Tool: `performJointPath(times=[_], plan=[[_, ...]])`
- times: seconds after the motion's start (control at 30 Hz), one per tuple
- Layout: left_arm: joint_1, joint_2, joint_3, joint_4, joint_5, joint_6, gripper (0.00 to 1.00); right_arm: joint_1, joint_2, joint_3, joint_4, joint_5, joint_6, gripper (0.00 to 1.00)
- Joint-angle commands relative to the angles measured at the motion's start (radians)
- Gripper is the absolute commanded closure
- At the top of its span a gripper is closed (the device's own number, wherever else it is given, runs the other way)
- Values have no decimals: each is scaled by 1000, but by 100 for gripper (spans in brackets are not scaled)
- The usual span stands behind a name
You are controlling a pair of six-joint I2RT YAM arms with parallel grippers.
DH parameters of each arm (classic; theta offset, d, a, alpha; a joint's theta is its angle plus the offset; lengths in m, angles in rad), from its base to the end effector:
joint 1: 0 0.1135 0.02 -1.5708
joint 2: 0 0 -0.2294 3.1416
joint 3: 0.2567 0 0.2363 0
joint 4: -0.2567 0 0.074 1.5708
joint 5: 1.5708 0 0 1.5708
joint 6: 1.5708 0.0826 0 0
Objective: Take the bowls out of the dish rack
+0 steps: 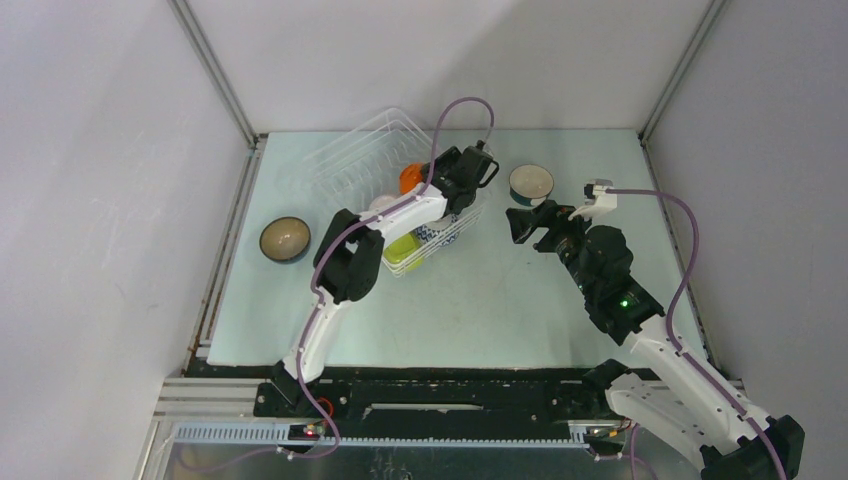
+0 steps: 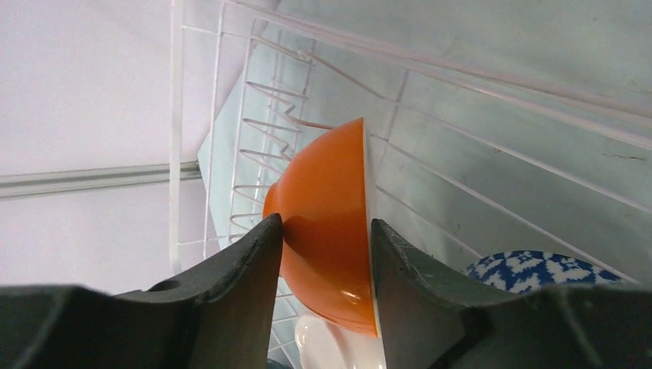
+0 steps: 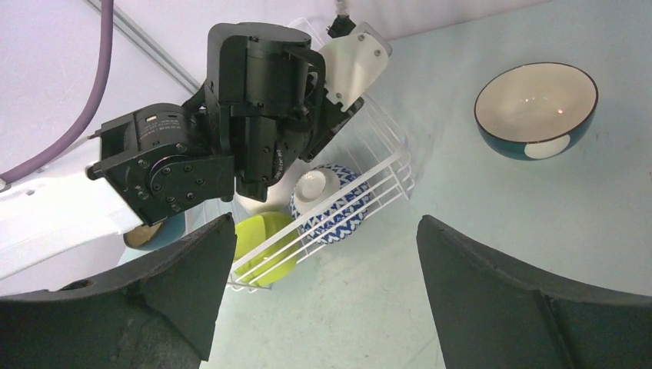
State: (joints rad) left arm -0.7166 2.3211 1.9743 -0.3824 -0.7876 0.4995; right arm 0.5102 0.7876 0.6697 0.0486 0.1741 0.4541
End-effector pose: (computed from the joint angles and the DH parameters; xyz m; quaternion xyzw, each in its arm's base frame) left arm 0.4233 -0.2911 0.1719 0.3529 0.7814 0.3073 0.4129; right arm 0.2227 0.1082 0.2980 0.0389 0.7298 0.2588 0.6316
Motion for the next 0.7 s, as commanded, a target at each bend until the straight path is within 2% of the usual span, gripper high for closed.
performJointPath(times=[0.0, 0.17, 0.67], plan=[[10, -60, -24, 78, -70, 38, 48, -6, -8, -1, 27, 2, -4, 5], [8, -65, -36, 103, -99, 51, 50, -7, -8, -1, 26, 3, -5, 5], [1, -85, -131, 302, -252, 139, 70, -13, -3, -1, 31, -7, -2, 5]])
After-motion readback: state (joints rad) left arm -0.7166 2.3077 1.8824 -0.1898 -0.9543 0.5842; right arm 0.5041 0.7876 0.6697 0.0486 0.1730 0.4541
